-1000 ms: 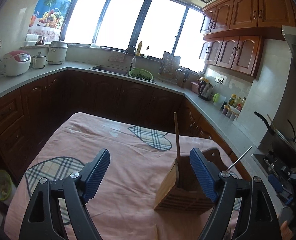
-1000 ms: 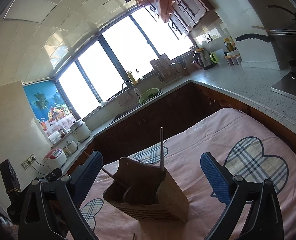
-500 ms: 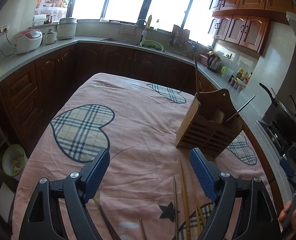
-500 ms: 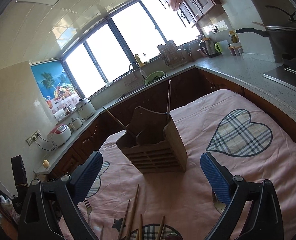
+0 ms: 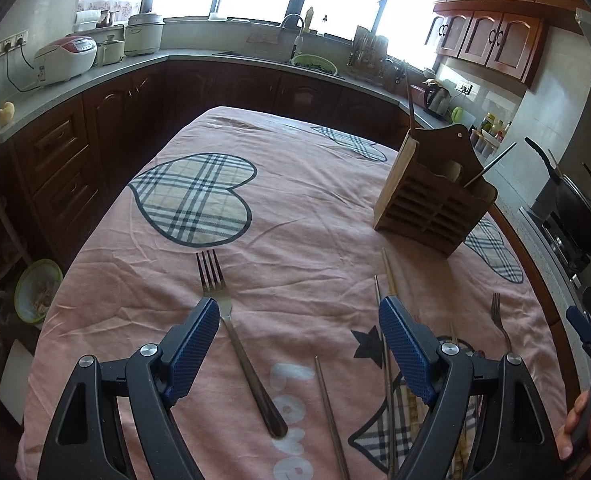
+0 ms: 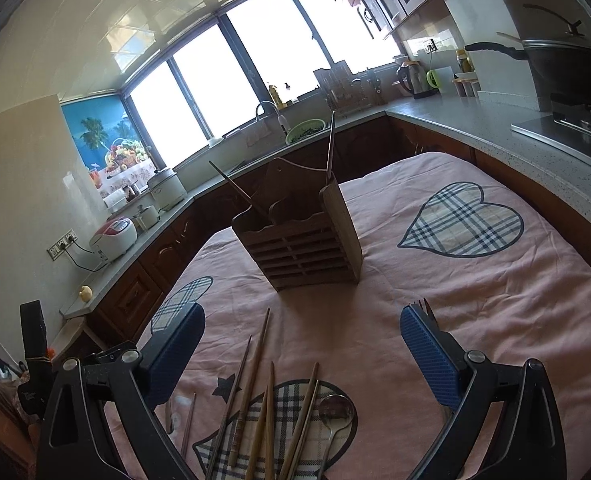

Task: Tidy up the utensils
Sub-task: 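Move the left tool back toward the remaining chopsticks, then close the left tool on another wooden chopstick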

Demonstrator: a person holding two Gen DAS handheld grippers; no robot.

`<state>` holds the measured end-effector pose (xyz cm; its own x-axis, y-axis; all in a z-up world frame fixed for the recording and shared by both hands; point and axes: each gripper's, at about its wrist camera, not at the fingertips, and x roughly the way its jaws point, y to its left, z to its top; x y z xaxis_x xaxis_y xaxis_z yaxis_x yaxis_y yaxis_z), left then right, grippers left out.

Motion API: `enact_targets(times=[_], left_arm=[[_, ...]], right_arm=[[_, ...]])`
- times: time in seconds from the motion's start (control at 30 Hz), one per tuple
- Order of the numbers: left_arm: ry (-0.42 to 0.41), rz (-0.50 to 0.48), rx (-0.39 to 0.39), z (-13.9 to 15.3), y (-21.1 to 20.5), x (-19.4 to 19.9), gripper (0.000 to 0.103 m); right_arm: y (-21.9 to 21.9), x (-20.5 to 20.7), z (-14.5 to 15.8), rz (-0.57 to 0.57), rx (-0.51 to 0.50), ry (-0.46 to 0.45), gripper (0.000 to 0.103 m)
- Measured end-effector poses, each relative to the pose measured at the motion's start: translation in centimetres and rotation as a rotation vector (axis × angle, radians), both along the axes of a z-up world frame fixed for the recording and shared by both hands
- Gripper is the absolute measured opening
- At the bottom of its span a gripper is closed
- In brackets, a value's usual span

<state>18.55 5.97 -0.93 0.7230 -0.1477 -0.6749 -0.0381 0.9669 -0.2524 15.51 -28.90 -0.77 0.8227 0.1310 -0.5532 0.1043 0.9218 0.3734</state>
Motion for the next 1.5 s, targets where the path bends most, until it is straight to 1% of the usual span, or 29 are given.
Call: enact_targets(times=[0.27, 0.47, 0.83, 0.9, 0.93, 1.0, 1.07, 1.17, 1.2, 1.27, 1.33, 1.43, 1.5], left_arm=[[0.049, -0.012, 0.024, -1.4, -0.4, -0.6, 0.082], [0.068, -0.021, 0.036, -1.7, -0.7, -0.7, 0.082], [0.111, -0.075, 0.087, -3.1, -2.6, 0.1, 0.080], [0.114, -0.081, 0.095, -3.3, -2.9, 0.3, 0.078], [0.118, -0.086, 0.094, -3.4, -3.0, 0.4, 0.078], [0.127, -0.095, 0.088, -3.7, -3.2, 0.7, 0.072], [0.137, -0.102, 0.089, -3.9, -3.3, 1.0, 0.068], [0.149, -0.111, 0.094, -4.2, -3.6, 1.5, 0.063], [0.153, -0.115, 0.095, -4.4, -3.6, 1.7, 0.061], [0.162, -0.124, 0.095, -4.6, -3.8, 2.0, 0.058], [0.168, -0.133, 0.085, -4.8, -3.9, 2.3, 0.056], [0.180, -0.145, 0.087, -5.2, -4.2, 2.8, 0.050], [0.194, -0.152, 0.086, -5.5, -4.3, 3.1, 0.043]], right_arm=[[0.9, -0.8, -1.3, 0.021, -0.025, 0.035, 0.099], [1.4, -1.1, -1.8, 0.037, -0.028, 0.050, 0.099], [2.8, -0.4, -2.7, 0.088, -0.048, 0.086, 0.098], [3.3, -0.1, -3.0, 0.099, -0.062, 0.098, 0.098], [3.6, 0.0, -3.1, 0.105, -0.069, 0.104, 0.095], [3.9, 0.3, -3.5, 0.118, -0.072, 0.119, 0.089], [4.2, 0.7, -4.0, 0.128, -0.069, 0.139, 0.078], [4.6, 1.4, -4.8, 0.145, -0.066, 0.174, 0.065], [4.7, 1.7, -5.0, 0.153, -0.063, 0.186, 0.063], [5.0, 2.2, -5.5, 0.169, -0.062, 0.208, 0.055], [5.5, 2.7, -6.0, 0.187, -0.064, 0.225, 0.051], [6.3, 3.7, -6.8, 0.214, -0.069, 0.252, 0.045], [6.7, 4.4, -7.4, 0.233, -0.071, 0.274, 0.039]])
